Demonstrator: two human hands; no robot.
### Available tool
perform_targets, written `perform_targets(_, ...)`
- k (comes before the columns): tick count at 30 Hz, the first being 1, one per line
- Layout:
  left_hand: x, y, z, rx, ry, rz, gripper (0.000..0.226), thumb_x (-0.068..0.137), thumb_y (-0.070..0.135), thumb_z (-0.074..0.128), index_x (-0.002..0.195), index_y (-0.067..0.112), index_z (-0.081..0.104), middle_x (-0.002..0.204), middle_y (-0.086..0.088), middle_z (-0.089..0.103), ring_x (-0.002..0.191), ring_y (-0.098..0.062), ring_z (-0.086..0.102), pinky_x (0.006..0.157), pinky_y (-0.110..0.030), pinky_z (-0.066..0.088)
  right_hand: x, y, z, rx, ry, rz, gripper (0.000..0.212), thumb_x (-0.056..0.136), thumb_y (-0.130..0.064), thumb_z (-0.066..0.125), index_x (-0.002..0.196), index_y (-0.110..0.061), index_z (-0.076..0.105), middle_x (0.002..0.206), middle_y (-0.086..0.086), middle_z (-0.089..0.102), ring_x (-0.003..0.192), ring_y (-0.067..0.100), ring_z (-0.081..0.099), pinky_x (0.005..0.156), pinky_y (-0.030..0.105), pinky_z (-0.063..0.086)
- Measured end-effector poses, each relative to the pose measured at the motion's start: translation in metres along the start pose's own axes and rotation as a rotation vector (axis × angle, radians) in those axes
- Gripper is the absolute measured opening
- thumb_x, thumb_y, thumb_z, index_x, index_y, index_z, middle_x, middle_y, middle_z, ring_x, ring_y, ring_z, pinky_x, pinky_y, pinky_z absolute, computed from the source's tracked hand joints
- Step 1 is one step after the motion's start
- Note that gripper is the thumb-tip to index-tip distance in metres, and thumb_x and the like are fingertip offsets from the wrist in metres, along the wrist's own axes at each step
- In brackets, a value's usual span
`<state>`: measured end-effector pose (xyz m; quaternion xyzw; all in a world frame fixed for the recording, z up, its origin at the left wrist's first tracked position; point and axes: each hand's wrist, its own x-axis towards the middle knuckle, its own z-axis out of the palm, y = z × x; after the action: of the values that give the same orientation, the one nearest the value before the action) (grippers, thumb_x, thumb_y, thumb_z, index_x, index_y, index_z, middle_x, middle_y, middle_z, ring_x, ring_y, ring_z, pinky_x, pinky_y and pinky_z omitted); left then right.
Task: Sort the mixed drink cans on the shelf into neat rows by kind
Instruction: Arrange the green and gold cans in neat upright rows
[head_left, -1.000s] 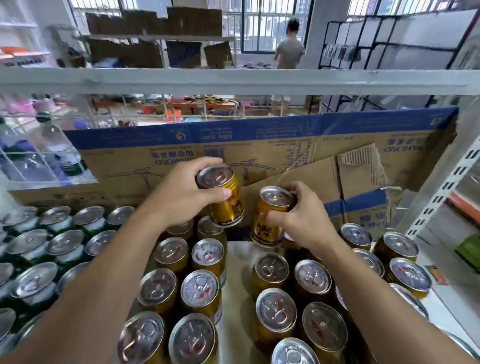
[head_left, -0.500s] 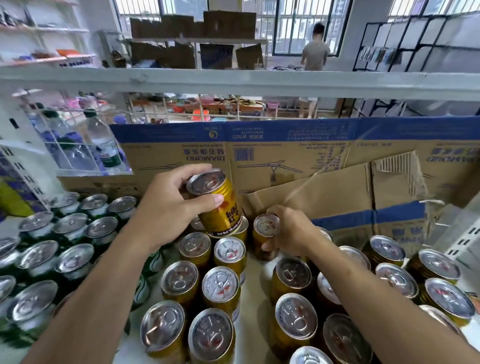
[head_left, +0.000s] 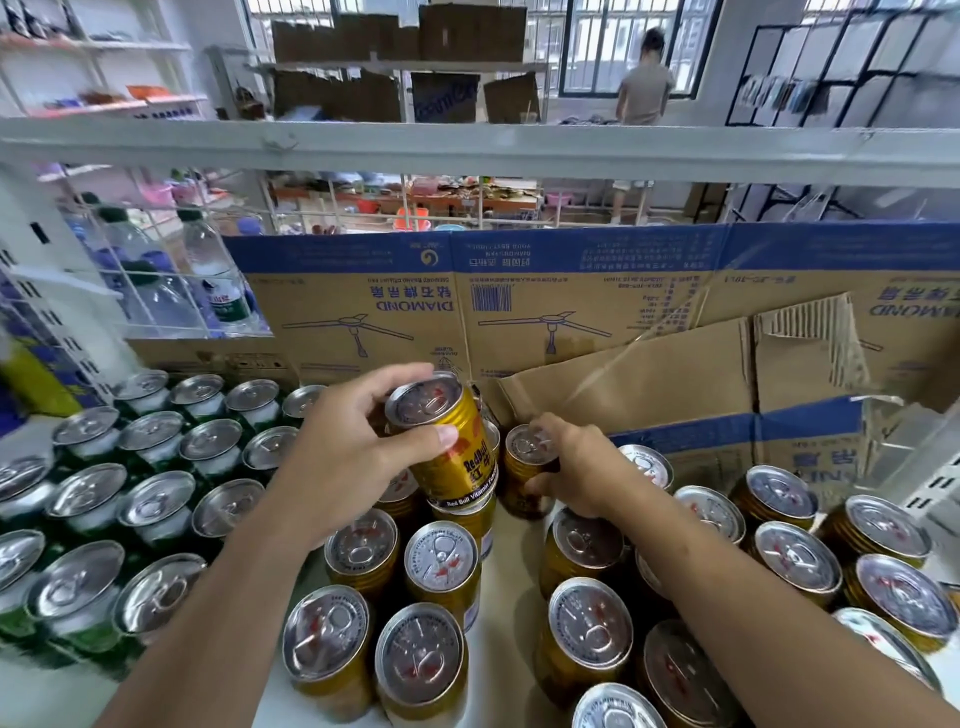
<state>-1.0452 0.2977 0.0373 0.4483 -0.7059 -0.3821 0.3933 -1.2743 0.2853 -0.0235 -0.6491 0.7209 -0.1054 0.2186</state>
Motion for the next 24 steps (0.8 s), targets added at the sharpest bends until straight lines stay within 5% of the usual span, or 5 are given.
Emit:
perform_targets(4, -0.004, 0.001, 0.006, -0.048, -0.005, -0.002, 0.046, 0.064, 0.037, 0.074, 0.109, 0.039, 0.065, 0.101, 0.031, 0.067, 0.1, 0.008, 0.061, 0.077, -0.011, 0.046, -0.005, -0.001, 0.001, -0.046, 0.033, -0.005, 0.066, 0.085, -0.032, 0.072, 0.141, -0.027, 0.039, 0.125, 0.013, 0.06, 0.11, 0.033, 0.059, 0.087, 0.037, 0.051)
perform_targets(9, -0.006, -0.001, 0.004, -0.104, -0.046, -0.041, 0.045, 0.066, 0.035, 0.073, 0.109, 0.038, 0.065, 0.107, 0.024, 0.069, 0.104, 0.004, 0.062, 0.083, -0.02, 0.047, -0.023, -0.008, -0.007, -0.016, 0.228, -0.053, 0.038, 0.088, -0.032, 0.063, 0.122, -0.019, 0.053, 0.104, 0.012, 0.065, 0.094, 0.035, 0.061, 0.071, 0.033, 0.047)
perform_targets(14, -0.005, 0.002, 0.01, -0.097, -0.12, -0.048, 0.045, 0.066, 0.033, 0.072, 0.109, 0.039, 0.064, 0.107, 0.023, 0.069, 0.104, 0.005, 0.061, 0.082, -0.017, 0.046, -0.045, -0.004, -0.018, -0.05, 0.032, -0.093, 0.042, 0.075, -0.044, 0.074, 0.111, -0.024, 0.065, 0.099, 0.002, 0.068, 0.089, 0.022, 0.062, 0.067, 0.028, 0.044)
perform_targets(17, -0.006, 0.003, 0.014, -0.085, -0.122, -0.054, 0.043, 0.065, 0.033, 0.074, 0.106, 0.041, 0.064, 0.105, 0.026, 0.068, 0.103, 0.006, 0.061, 0.086, -0.02, 0.047, -0.056, -0.004, -0.015, -0.162, -0.117, -0.063, 0.055, 0.07, -0.047, 0.078, 0.119, -0.027, 0.063, 0.112, 0.001, 0.066, 0.101, 0.02, 0.062, 0.08, 0.027, 0.049)
perform_targets(24, -0.024, 0.001, 0.009, -0.057, -0.085, -0.042, 0.048, 0.063, 0.038, 0.074, 0.11, 0.039, 0.063, 0.102, 0.033, 0.066, 0.1, 0.011, 0.06, 0.081, -0.014, 0.048, -0.059, -0.002, -0.019, -0.034, 0.03, 0.006, 0.034, 0.069, -0.037, 0.076, 0.098, -0.02, 0.071, 0.091, 0.004, 0.071, 0.089, 0.021, 0.065, 0.071, 0.029, 0.053)
